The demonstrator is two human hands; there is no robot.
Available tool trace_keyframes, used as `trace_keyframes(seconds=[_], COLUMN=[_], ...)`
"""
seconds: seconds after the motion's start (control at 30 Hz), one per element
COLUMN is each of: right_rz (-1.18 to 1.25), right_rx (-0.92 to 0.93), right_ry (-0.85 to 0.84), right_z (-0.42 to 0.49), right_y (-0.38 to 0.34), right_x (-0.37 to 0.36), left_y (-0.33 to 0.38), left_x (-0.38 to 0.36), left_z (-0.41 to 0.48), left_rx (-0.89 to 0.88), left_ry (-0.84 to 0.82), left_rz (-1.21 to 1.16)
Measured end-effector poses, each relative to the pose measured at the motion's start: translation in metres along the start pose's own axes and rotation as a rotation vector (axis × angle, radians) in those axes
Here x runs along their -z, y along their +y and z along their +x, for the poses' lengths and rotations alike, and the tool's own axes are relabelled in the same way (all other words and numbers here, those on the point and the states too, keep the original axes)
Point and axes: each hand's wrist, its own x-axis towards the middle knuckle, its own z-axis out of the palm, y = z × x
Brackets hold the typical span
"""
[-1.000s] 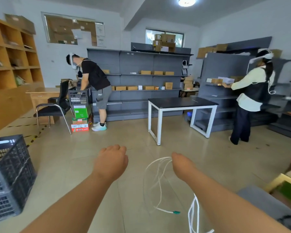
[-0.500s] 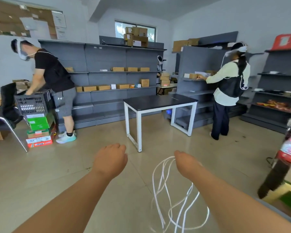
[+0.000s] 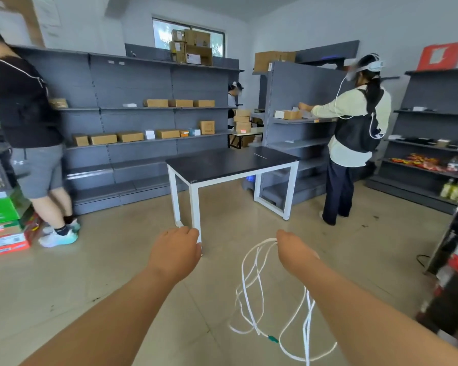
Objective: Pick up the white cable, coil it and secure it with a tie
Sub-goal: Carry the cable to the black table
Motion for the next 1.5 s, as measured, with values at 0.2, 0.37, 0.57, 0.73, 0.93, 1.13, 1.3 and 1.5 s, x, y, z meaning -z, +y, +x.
trace_keyframes(seconds=[0.2, 0.37, 0.57, 0.73, 0.93, 1.13, 1.3, 1.5], right_rz=[-0.024, -0.022, -0.038, -0.081, 0.037, -0.055, 0.023, 0.010], right_rx=[0.060, 0.050, 0.046, -0.004, -0.045, -0.113, -0.180, -0.101], right_ry=[0.046, 0.032, 0.050, 0.018, 0.072, 0.069, 0.135, 0.135], right_z=[0.137, 0.222, 0.323, 0.423, 0.541, 0.642, 0.730, 0.844], right_y=[0.025, 0.030, 0.038, 0.046, 0.046, 0.066, 0.099, 0.139], right_x=[0.019, 0.023, 0.015, 0.005, 0.017, 0.024, 0.021, 0.029], left_y=[0.004, -0.003, -0.021, -0.038, -0.066, -0.077, -0.064, -0.038], left_x=[-0.028, -0.053, -0.097, -0.137, -0.170, -0.202, -0.232, -0.262], left_z=[0.138, 0.214, 0.310, 0.411, 0.535, 0.644, 0.723, 0.825], left_rx=[0.048, 0.074, 0.081, 0.064, 0.016, -0.021, -0.034, -0.001], left_ry=[0.036, 0.033, 0.023, 0.042, 0.064, 0.085, 0.086, 0.128], left_rz=[-0.029, -0.030, -0.016, -0.012, -0.021, 0.009, 0.019, 0.046])
